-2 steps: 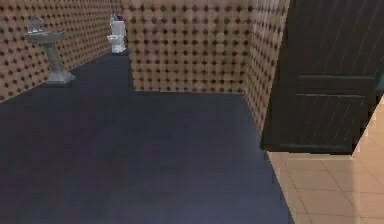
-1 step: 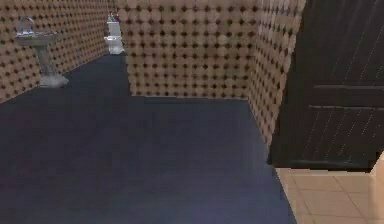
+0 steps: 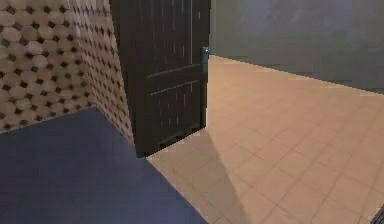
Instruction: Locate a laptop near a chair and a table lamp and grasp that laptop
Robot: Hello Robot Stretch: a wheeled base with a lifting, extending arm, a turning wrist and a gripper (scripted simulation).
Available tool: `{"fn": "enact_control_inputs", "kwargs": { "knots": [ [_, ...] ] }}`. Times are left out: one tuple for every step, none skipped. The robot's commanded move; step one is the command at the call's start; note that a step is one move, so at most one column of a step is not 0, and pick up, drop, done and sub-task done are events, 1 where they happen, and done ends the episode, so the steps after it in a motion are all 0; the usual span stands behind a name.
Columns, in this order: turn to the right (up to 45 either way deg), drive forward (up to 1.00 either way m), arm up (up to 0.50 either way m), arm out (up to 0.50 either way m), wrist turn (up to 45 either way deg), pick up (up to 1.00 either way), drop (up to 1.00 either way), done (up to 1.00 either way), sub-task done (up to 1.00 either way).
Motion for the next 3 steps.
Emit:
{"fn": "enact_control_inputs", "kwargs": {
  "knots": [
    [18.0, 0.0, 0.0, 0.0, 0.0, 0.0, 0.0, 0.0, 0.0],
    [0.0, 1.0, 0.0, 0.0, 0.0, 0.0, 0.0, 0.0, 0.0],
    [3.0, 0.0, 0.0, 0.0, 0.0, 0.0, 0.0, 0.0, 0.0]
  ]
}}
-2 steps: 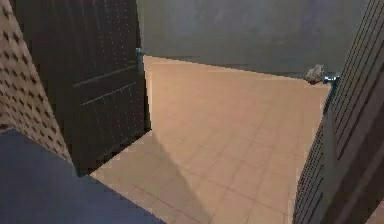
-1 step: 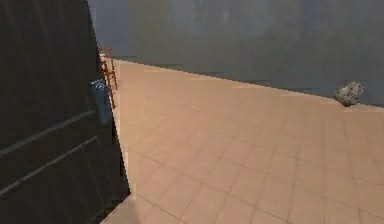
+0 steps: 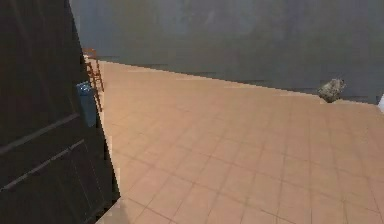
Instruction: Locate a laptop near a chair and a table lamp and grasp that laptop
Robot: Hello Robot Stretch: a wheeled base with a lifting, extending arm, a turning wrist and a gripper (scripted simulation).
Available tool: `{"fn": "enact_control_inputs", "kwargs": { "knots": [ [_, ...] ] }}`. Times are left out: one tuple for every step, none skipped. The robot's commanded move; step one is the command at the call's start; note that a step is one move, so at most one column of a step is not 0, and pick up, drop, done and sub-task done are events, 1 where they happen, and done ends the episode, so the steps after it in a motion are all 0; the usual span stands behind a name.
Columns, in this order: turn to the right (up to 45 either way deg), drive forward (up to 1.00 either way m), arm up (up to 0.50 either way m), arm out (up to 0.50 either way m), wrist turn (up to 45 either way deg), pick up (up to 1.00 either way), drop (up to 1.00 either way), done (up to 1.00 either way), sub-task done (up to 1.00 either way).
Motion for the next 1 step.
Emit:
{"fn": "enact_control_inputs", "kwargs": {
  "knots": [
    [0.0, 1.0, 0.0, 0.0, 0.0, 0.0, 0.0, 0.0, 0.0]
  ]
}}
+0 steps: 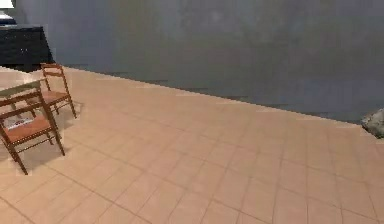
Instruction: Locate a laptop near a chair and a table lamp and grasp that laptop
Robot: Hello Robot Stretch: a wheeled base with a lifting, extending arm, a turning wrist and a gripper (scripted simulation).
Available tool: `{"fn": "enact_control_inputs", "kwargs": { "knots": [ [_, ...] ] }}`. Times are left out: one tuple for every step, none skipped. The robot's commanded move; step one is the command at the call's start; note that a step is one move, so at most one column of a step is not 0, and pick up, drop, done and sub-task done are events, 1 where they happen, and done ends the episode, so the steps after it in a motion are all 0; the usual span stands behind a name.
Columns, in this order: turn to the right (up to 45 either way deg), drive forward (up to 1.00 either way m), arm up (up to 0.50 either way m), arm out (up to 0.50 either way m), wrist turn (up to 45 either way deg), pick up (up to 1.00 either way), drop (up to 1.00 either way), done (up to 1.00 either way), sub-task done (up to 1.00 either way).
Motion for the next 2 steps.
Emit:
{"fn": "enact_control_inputs", "kwargs": {
  "knots": [
    [0.0, 0.05, 0.0, 0.0, 0.0, 0.0, 0.0, 0.0, 0.0],
    [-42.0, 0.0, 0.0, 0.0, 0.0, 0.0, 0.0, 0.0, 0.0]
  ]
}}
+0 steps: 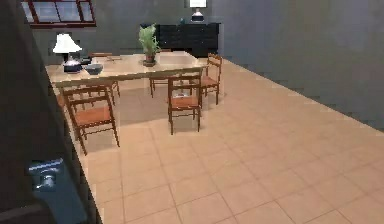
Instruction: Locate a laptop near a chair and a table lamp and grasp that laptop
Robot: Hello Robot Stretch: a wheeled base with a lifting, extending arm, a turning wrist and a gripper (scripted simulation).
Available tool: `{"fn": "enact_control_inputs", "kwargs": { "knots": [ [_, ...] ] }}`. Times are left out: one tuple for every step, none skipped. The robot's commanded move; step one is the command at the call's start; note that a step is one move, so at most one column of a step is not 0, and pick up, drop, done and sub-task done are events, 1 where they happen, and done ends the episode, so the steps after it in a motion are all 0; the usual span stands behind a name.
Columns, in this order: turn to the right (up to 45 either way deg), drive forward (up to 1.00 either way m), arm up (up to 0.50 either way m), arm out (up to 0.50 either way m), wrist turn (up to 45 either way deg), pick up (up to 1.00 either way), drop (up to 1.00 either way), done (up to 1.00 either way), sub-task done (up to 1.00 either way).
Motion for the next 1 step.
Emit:
{"fn": "enact_control_inputs", "kwargs": {
  "knots": [
    [0.0, 1.0, 0.0, 0.0, 0.0, 0.0, 0.0, 0.0, 0.0]
  ]
}}
